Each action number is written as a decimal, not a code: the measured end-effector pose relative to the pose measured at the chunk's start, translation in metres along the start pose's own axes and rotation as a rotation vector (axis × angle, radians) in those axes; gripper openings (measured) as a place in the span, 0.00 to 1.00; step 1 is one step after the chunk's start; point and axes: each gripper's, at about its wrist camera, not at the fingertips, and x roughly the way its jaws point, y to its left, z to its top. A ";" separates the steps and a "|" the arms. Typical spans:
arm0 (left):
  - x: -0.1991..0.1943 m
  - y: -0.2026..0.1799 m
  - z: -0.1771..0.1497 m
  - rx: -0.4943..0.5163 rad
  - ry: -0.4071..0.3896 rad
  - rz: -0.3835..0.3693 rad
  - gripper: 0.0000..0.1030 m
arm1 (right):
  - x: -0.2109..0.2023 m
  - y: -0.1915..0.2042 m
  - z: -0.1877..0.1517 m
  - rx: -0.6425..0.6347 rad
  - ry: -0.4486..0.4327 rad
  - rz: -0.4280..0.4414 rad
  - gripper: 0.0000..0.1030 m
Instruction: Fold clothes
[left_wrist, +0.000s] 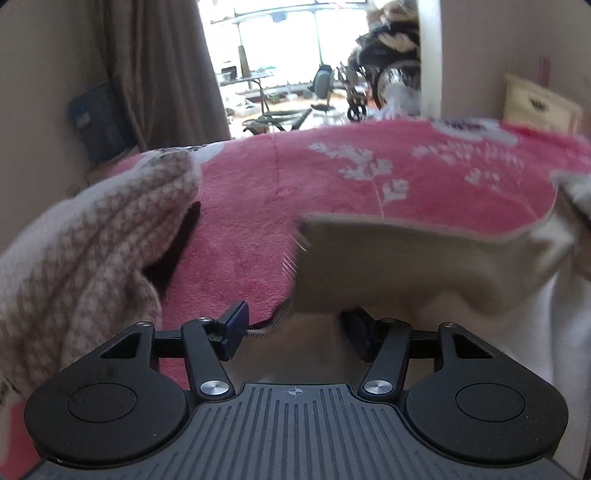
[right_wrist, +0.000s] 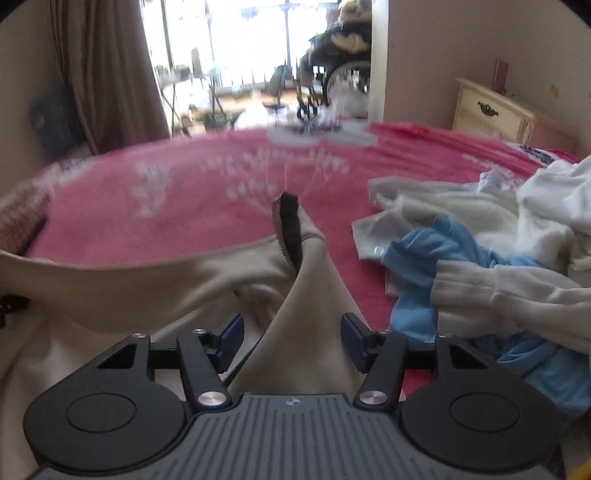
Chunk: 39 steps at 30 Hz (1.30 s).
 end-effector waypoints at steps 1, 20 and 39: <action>-0.004 0.003 0.001 -0.007 -0.002 -0.014 0.57 | -0.012 -0.003 0.004 0.015 -0.033 0.018 0.61; -0.114 0.133 -0.039 -0.085 0.095 -0.184 0.59 | -0.014 0.005 -0.025 0.031 0.195 0.199 0.57; -0.140 0.167 -0.163 0.053 0.240 -0.275 0.73 | -0.078 0.104 -0.134 0.159 0.715 0.681 0.70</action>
